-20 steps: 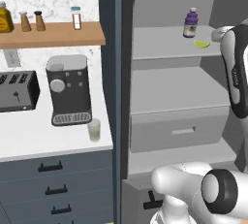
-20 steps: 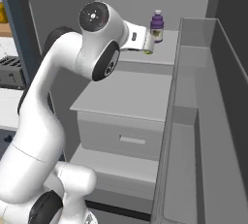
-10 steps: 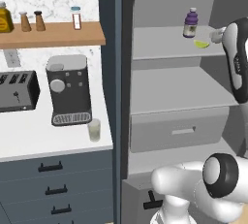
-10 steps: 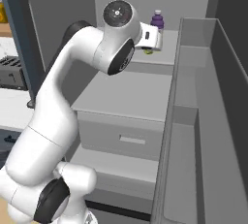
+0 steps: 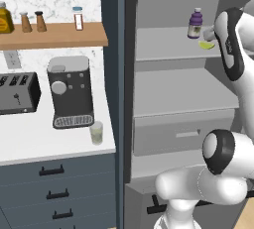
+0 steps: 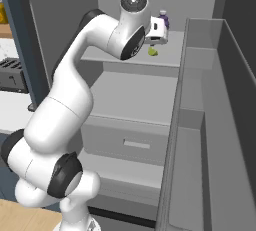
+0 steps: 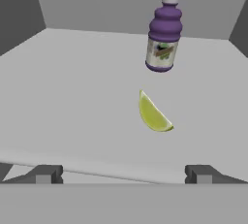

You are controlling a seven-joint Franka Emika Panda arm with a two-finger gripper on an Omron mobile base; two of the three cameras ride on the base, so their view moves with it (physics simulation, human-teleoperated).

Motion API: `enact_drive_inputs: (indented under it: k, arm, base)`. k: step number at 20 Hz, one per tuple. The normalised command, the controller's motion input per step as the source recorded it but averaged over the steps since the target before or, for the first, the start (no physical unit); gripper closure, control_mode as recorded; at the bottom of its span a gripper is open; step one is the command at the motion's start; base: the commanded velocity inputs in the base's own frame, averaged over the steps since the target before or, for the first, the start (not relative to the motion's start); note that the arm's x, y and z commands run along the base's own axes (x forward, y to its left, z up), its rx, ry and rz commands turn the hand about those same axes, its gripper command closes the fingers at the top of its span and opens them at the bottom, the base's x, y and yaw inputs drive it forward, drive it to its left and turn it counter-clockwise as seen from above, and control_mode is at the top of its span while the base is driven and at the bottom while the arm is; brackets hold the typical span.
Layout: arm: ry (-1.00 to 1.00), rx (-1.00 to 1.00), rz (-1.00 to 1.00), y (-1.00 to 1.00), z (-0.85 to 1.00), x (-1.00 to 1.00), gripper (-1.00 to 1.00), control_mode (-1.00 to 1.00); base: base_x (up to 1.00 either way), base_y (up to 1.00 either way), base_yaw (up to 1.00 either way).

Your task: Grab a lemon wedge from the fridge and one ice cube from the ice bowl, and put them in the glass of lemonade.

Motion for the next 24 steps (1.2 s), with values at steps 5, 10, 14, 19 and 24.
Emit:
enact_drive_inputs:
  k: [5,10,14,19,24]
  arm:
    - [0.21,-0.08,0.11,0.01,0.15,0.22,-1.00,-1.00]
    - [0.00,0.00,0.08,0.02,-0.41,0.00,-1.00,-1.00]
    - [-0.07,0.00,0.05,0.00,-0.35,0.00,-1.00,-1.00]
    - [0.00,0.00,0.04,0.00,-0.02,0.07,-1.00,-1.00]
    - [0.06,0.00,0.04,0.00,-0.16,0.33,-1.00,-1.00]
  base:
    - [0.00,0.00,0.00]
    - [0.00,0.00,0.00]
    - [0.00,0.00,0.00]
    - [0.00,0.00,0.00]
    - [0.00,0.00,0.00]
